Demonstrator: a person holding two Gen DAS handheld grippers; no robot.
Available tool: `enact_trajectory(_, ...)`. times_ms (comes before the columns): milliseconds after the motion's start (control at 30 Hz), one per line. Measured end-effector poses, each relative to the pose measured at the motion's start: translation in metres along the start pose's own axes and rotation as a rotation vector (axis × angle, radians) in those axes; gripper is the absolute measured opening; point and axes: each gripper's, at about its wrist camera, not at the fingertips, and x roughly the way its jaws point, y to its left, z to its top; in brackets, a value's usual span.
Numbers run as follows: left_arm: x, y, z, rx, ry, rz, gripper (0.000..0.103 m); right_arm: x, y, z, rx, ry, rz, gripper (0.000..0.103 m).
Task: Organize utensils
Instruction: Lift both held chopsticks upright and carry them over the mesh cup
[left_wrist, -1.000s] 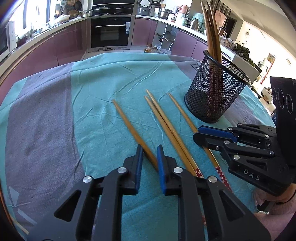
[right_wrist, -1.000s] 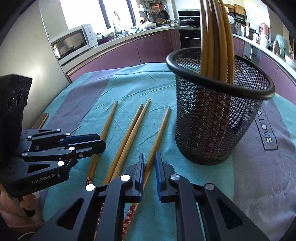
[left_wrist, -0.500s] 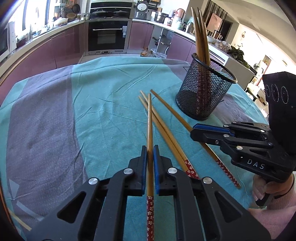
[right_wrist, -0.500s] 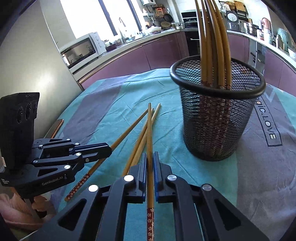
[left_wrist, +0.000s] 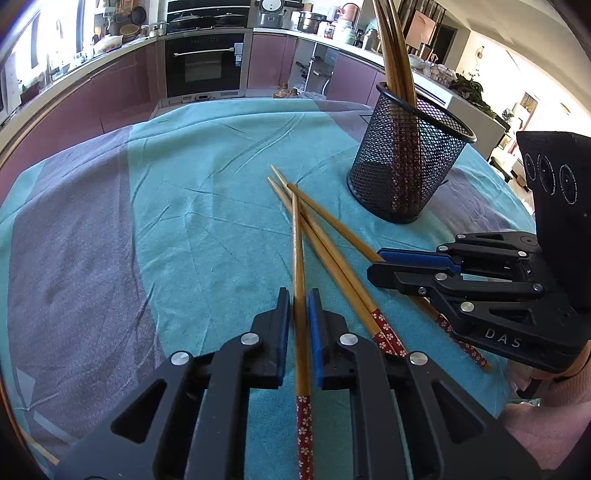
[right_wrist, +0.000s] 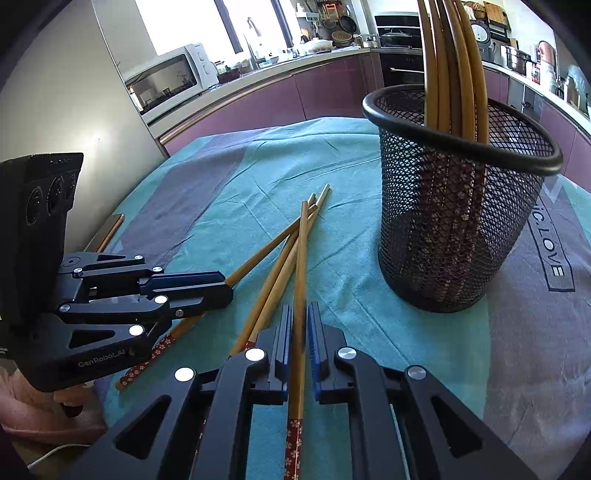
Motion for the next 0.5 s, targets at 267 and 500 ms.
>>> enact_trajectory(267,0.008,-0.006,0.01,-0.001,0.001,0.009,0.008,-0.004,0.0,-0.001,0.007,-0.017,0.007,0.006)
enact_trajectory(500,0.0,-0.01,0.011,-0.005,-0.019,-0.014,0.008,-0.02,-0.003,0.001,0.014,-0.062,0.034,0.006)
